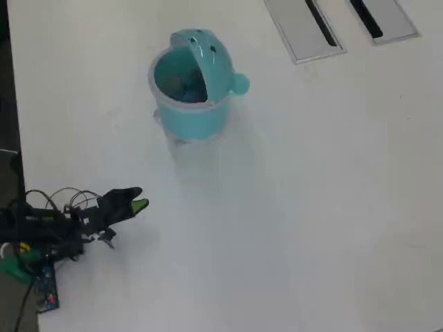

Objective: Grasp RGB lego blocks and put them in the bin one by one.

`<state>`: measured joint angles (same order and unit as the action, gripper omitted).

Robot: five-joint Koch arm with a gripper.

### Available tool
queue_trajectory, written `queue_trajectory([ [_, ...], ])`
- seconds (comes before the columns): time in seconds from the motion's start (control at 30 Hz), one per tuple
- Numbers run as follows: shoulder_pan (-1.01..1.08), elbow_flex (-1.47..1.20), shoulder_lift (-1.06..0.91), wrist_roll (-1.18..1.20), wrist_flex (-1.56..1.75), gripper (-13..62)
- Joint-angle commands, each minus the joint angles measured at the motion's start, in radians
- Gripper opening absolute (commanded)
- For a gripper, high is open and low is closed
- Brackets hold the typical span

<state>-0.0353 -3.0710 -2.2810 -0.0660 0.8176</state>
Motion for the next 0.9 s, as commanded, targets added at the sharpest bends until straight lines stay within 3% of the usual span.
queue_trajectory([
  [0.0,0.011,-0.021,-0.021,0.020,0.209,33.2],
  [0.37,0.048,-0.100,-0.029,0.018,0.195,35.2],
  [0.87,0.044,-0.100,-0.018,0.028,-0.307,35.6],
])
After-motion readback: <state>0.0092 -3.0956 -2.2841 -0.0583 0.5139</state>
